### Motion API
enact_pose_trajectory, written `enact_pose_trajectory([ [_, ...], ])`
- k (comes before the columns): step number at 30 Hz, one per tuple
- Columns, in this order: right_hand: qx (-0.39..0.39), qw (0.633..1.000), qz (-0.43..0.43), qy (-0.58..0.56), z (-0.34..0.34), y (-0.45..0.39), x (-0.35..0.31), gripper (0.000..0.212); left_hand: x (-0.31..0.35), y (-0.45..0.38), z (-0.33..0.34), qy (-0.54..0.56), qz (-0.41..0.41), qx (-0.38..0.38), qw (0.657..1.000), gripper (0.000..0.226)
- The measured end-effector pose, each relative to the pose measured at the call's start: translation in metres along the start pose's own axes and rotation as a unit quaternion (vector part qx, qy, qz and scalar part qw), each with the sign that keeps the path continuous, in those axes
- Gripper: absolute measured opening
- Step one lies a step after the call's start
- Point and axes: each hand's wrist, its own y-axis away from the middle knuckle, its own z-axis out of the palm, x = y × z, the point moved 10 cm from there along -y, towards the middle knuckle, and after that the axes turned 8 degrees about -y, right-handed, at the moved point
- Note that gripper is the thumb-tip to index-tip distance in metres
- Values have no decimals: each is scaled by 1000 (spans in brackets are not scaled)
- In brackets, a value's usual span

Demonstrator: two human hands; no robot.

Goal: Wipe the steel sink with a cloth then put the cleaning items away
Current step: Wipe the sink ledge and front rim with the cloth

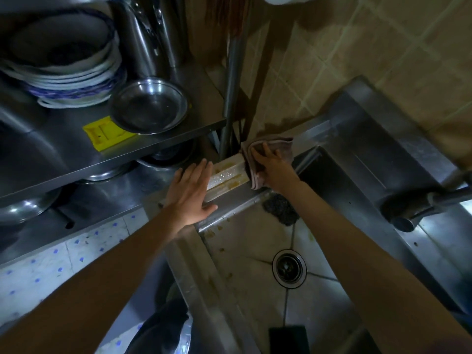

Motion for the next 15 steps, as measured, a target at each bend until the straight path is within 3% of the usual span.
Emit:
enact_pose_trajectory([
  [5, 8, 1000, -22, 16, 7, -2, -27, 66, -24, 22, 3, 14, -62, -6, 998, 106],
  [7, -1, 995, -57, 78, 14, 0, -41, 67, -31, 26, 6, 16, -74, -12, 997, 107],
  [13, 47, 999, 7, -7, -16, -3, -39, 63, -34, 28, 9, -5, -73, -23, 997, 103],
  [15, 34, 999, -8, -30, -5, -7, -59, 62, -36, 29, 9, -4, -74, -20, 997, 102],
])
